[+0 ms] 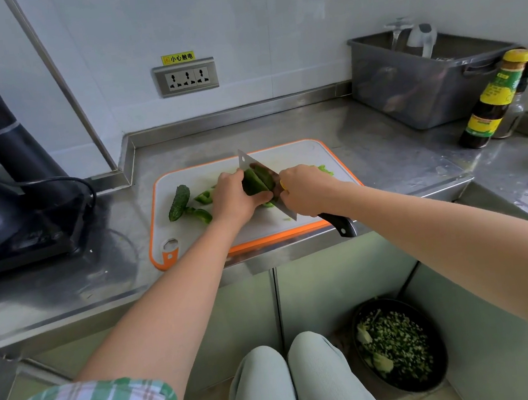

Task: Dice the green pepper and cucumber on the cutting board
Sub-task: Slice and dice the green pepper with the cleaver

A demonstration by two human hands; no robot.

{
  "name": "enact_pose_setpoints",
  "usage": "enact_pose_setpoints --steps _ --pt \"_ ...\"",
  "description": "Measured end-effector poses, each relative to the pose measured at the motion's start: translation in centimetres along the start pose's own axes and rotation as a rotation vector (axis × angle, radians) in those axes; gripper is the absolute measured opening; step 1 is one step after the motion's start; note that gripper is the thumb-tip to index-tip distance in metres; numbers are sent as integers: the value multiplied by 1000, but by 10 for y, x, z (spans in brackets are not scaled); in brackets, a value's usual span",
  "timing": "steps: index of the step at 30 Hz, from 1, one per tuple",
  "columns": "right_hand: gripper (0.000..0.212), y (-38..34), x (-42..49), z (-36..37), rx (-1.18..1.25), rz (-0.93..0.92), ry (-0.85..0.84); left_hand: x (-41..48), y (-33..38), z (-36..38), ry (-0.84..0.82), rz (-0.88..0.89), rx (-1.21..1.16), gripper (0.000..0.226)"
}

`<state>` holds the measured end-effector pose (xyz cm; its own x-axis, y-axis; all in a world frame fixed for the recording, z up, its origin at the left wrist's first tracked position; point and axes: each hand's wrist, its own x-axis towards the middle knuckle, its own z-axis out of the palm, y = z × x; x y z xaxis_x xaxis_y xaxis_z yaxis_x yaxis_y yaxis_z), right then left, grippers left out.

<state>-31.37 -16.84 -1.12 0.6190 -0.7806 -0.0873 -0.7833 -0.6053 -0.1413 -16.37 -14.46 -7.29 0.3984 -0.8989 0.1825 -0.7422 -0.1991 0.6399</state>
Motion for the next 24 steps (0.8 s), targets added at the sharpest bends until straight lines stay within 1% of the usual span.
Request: enact_pose_setpoints --steps 4,5,8,10,18,24 --pt "11 3 3 -3 3 10 -11 1 2 1 -9 57 2 55" --pt "12 4 3 -3 9 15 -14 1 3 2 -11 64 -1 58" --pt "11 8 5 -1 37 27 -22 1 4 5 -11 76 -23 79" --pt "9 9 5 1 45 35 -22 0 5 8 0 76 -41 85" --pt "8 11 10 3 89 59 -48 0 5 14 34 93 -109 78" --pt "12 12 13 5 113 63 -58 0 5 15 53 102 -138 73"
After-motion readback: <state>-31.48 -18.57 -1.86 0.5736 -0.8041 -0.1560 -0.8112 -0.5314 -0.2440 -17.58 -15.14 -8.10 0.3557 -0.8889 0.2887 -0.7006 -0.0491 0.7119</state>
